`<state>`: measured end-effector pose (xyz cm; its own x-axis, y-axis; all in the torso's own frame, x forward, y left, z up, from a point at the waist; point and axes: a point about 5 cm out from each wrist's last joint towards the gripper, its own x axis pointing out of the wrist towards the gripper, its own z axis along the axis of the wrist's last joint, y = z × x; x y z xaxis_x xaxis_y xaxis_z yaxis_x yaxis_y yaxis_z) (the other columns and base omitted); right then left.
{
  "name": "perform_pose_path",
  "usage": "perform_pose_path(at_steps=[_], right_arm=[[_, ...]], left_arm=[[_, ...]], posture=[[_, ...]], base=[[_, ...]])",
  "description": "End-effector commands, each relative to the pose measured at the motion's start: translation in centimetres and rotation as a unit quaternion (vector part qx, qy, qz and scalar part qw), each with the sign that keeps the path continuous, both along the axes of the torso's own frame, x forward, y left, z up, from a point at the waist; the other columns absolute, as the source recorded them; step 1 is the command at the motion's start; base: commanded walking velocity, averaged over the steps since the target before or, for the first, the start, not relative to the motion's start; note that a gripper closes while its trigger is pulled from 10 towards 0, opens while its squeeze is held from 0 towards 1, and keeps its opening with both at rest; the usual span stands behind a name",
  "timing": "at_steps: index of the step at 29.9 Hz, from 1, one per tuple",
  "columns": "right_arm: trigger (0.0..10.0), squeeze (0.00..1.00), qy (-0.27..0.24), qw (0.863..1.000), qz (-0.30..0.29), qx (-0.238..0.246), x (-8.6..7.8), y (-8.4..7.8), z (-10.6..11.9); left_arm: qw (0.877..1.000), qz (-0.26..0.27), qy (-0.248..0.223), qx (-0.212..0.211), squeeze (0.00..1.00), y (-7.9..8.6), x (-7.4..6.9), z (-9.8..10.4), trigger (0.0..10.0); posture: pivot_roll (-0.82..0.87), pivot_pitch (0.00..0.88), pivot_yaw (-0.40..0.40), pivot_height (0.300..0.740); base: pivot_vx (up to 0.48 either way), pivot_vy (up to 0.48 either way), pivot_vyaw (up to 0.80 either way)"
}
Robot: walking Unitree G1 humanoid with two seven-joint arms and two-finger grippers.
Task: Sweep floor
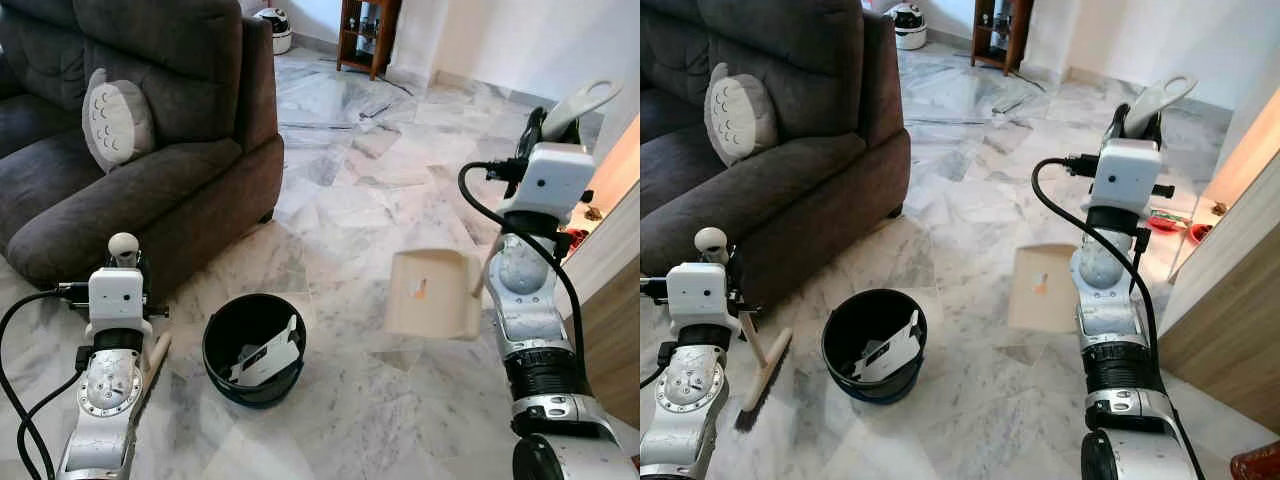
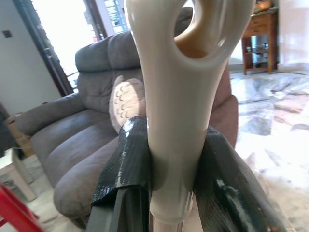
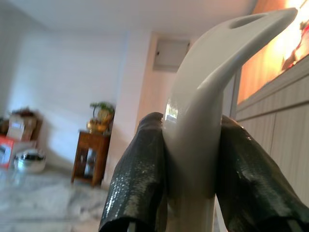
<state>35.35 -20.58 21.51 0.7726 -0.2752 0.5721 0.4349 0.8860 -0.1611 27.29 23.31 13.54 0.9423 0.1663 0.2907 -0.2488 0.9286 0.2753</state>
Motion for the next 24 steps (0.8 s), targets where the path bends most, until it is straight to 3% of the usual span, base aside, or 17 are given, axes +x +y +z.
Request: perform_pose_path(at_steps=[1,5,8,13,16,24], right_arm=[[10.0,0.0,0.007,1.0,0.014,-0.024,0.0,0.2,-0.4],[10.0,0.0,0.097,0.991,0.09,-0.01,0.4,0.7,-3.8],[10.0,0.0,0.134,0.985,0.106,-0.002,0.4,0.8,-5.4],[10.0,0.0,0.141,0.982,0.117,0.034,0.2,0.7,-6.3],[10.0,0.0,0.168,0.973,0.145,0.069,0.2,0.8,-7.5],[10.0,0.0,0.191,0.964,0.177,0.05,-0.4,0.8,-9.1]], left_arm=[[0.999,-0.022,-0.029,0.005,0.0,-0.8,0.1,1.0,10.0],[0.999,-0.049,-0.008,-0.005,0.0,-1.4,0.1,0.3,10.0],[0.997,-0.074,0.011,-0.013,0.0,-2.2,0.1,-0.5,10.0],[0.995,-0.089,0.031,-0.026,0.0,-2.7,-0.1,-1.5,10.0],[0.995,-0.073,0.048,-0.047,0.0,-2.3,-0.5,-2.5,10.0],[0.994,-0.047,0.061,-0.073,0.0,-1.6,-1.5,-3.7,10.0]], posture=[[0.21,0.059,-0.023,0.74],[0.2,0.064,-0.026,0.74],[0.2,0.067,-0.028,0.74],[0.19,0.069,-0.029,0.74],[0.19,0.071,-0.031,0.74],[0.18,0.083,-0.042,0.74]], base=[[0.0,0.0,0.0],[0.0,0.0,0.0],[0.0,0.0,0.0],[0.0,0.0,0.0],[0.0,0.0,0.0],[0.0,0.0,0.0]])
